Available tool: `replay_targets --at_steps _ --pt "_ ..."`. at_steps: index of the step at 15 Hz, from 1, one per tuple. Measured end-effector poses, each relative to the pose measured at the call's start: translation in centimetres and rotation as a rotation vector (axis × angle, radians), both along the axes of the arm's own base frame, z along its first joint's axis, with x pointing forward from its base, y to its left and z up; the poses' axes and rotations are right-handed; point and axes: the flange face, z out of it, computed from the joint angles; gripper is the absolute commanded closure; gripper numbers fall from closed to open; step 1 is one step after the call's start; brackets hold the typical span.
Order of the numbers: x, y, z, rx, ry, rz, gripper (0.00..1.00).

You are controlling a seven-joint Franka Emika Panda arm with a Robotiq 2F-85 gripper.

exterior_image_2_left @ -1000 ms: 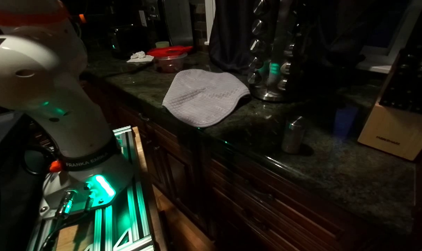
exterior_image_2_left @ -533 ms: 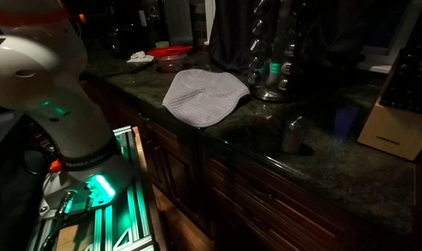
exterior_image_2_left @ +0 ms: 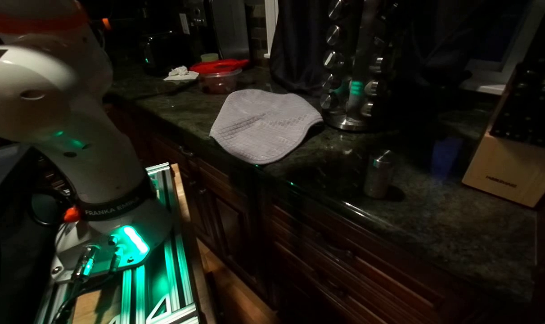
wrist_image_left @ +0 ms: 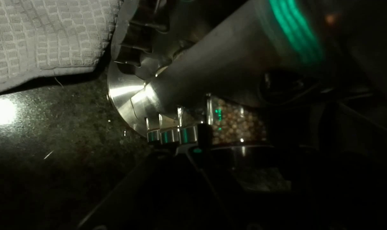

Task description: Rotate the silver stand then place one jar from the stand on the counter.

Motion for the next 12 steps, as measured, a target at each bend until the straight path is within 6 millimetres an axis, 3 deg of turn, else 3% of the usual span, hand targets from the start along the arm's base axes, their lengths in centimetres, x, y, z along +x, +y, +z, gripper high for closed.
replay_targets --at_steps 12 --pt "-0.22 -1.00 -0.19 0.031 0.043 -0.085 0.75"
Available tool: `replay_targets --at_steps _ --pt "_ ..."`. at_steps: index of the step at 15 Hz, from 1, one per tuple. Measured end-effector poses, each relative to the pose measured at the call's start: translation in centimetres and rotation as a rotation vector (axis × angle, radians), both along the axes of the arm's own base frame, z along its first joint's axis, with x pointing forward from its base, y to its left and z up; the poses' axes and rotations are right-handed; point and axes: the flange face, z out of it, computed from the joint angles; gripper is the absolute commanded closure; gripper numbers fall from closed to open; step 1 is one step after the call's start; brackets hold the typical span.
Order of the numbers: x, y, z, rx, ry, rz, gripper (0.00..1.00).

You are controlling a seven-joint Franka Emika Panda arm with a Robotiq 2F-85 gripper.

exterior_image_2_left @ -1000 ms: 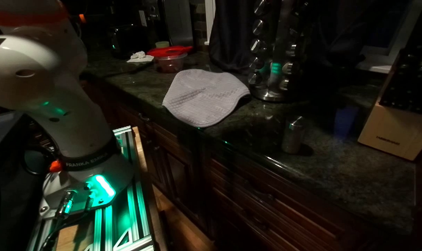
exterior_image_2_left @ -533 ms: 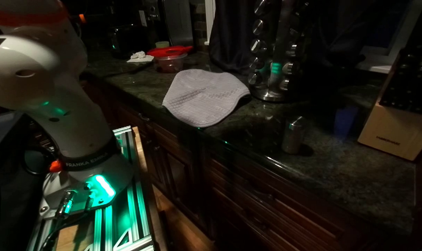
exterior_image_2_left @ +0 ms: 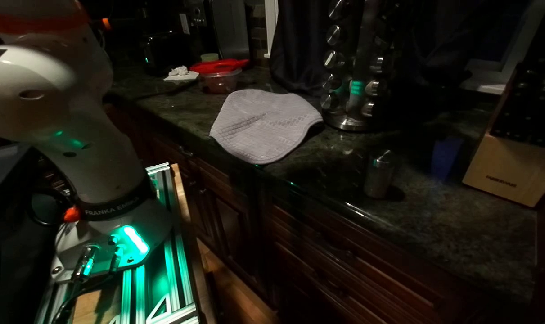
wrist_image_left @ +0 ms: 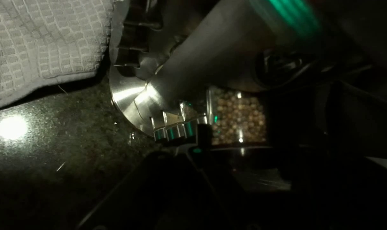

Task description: Rotate the silver stand then place one jar from the stand on the counter.

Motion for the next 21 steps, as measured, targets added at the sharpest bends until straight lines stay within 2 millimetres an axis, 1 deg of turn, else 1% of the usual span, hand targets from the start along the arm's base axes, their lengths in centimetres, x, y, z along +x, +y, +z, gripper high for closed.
replay_targets --at_steps 10,18,21 --pt "0.04 -0.22 0.27 -0.029 -0.018 0.024 0.75" --pt "-0.15 -0.85 0.16 -0.019 -0.003 -0.010 0.75" --pt "-0.17 -0.97 0.37 -0.040 -0.008 0.004 0.75"
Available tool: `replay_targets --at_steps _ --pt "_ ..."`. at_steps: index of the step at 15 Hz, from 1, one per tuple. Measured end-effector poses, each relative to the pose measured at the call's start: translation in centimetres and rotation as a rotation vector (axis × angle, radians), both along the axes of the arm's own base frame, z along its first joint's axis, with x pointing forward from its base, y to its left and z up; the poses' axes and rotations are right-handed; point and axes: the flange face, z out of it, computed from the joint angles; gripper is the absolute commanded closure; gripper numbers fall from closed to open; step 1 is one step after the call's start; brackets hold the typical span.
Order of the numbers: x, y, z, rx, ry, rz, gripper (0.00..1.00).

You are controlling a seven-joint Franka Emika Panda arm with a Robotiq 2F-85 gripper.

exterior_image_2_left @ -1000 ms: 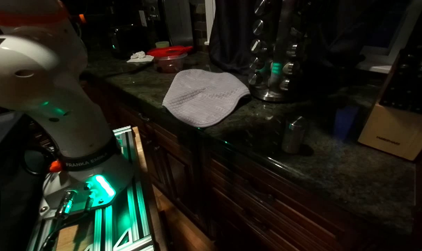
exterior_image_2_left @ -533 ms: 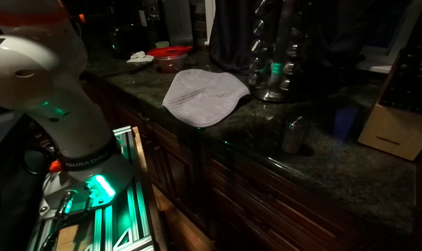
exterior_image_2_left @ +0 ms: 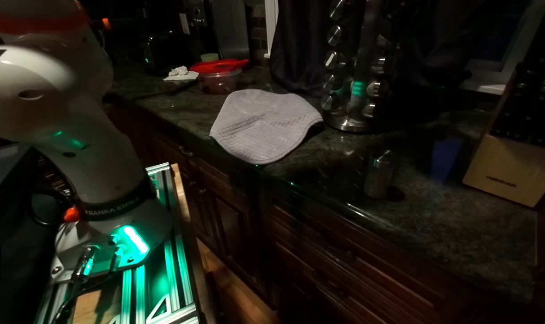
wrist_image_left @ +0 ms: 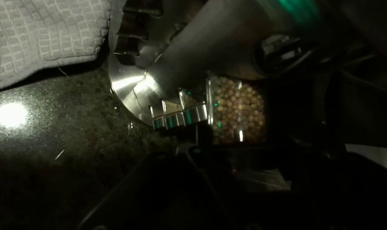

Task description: Rotate the silver stand then place one jar from the stand on the counter.

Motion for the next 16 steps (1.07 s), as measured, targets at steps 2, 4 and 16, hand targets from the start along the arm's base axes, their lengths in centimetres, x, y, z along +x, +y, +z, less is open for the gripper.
replay_targets --at_steps 2,4,16 --pt "-0.02 -0.03 0.20 -0.020 -0.006 0.012 0.75" --pt "-0.04 -0.01 0.41 -0.041 -0.015 0.029 0.75" --pt "-0.49 -0.95 0.10 -0.002 0.020 -0.058 0.75"
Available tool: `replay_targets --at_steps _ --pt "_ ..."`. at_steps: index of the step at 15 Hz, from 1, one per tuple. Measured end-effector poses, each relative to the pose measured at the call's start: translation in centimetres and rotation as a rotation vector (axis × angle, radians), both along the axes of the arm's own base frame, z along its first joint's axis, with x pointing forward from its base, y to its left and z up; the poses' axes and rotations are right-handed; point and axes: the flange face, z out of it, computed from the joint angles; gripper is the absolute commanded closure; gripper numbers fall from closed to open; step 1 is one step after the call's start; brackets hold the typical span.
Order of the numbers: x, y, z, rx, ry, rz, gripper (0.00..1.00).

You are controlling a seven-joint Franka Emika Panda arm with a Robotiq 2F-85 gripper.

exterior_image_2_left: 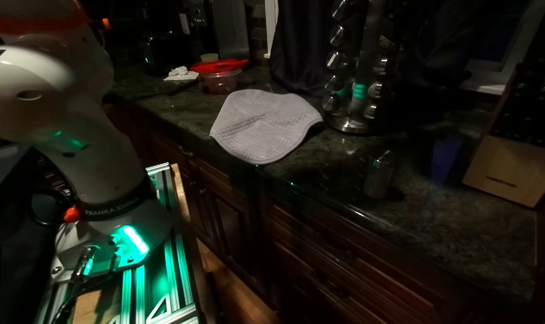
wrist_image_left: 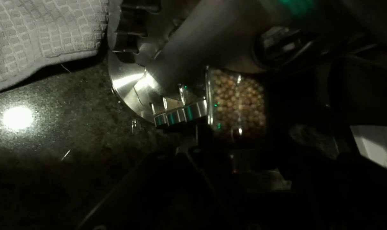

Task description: Rotate the silver stand then place one jar from the stand on the counter.

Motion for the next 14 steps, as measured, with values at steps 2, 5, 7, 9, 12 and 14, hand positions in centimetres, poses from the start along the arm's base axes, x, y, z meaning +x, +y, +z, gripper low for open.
replay_targets --at_steps 2,5,7,9,12,14 --pt "-0.06 -0.02 0.21 -0.019 -0.006 0.019 0.75" --pt "-0.06 0.05 0.54 -0.045 -0.013 0.042 0.75" --pt "-0.06 0.01 0.55 -0.046 -0.013 0.042 0.75" --pt "-0.09 -0.14 0.45 -0.038 -0.010 0.032 0.75" --pt "-0.26 -0.47 0.20 -0.015 -0.001 0.000 0.75" --pt "-0.44 -0.75 -0.03 0.004 0.003 -0.020 0.75"
